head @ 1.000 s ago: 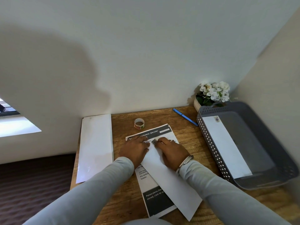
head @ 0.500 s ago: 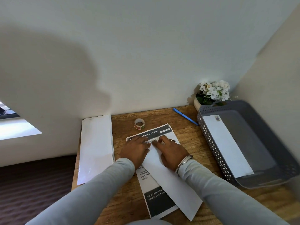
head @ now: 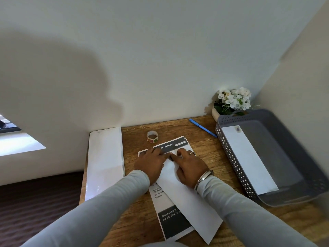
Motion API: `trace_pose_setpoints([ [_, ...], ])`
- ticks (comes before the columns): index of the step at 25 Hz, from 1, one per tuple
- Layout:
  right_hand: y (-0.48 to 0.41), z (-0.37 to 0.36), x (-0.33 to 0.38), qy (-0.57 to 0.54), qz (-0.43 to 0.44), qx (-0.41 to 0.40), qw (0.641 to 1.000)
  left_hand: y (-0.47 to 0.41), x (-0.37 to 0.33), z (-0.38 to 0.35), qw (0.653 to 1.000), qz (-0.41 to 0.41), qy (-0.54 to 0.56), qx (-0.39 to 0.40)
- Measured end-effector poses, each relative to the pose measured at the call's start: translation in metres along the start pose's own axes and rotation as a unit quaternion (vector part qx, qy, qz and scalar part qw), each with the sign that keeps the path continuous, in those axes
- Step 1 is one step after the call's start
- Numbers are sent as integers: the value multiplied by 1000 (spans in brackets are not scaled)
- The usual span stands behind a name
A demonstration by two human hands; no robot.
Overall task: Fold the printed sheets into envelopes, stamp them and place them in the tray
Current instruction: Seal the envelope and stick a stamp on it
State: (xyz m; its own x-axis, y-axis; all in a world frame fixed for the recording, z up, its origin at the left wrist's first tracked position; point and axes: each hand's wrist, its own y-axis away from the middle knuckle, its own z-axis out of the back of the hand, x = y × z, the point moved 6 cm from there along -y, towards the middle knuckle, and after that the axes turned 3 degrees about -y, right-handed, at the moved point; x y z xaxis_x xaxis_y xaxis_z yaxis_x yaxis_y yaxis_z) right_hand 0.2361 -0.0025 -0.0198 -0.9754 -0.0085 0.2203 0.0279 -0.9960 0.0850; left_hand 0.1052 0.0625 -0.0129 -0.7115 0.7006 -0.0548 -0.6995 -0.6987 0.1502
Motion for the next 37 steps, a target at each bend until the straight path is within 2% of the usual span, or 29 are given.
trace_pose_setpoints([
  [3,0,-2,-2,-8,1,0,1000,0,-2,-4,999,-3,-41,5],
  [20,13,5,-4,26,27,-32,999,5,-7,-9,997,12,-81,7],
  [28,13,1,1,60,62,-1,996,6,-7,-11,996,12,-83,5],
  [37,13,6,-3,-23,30,-50,998,6,-6,-11,997,5,-78,4],
])
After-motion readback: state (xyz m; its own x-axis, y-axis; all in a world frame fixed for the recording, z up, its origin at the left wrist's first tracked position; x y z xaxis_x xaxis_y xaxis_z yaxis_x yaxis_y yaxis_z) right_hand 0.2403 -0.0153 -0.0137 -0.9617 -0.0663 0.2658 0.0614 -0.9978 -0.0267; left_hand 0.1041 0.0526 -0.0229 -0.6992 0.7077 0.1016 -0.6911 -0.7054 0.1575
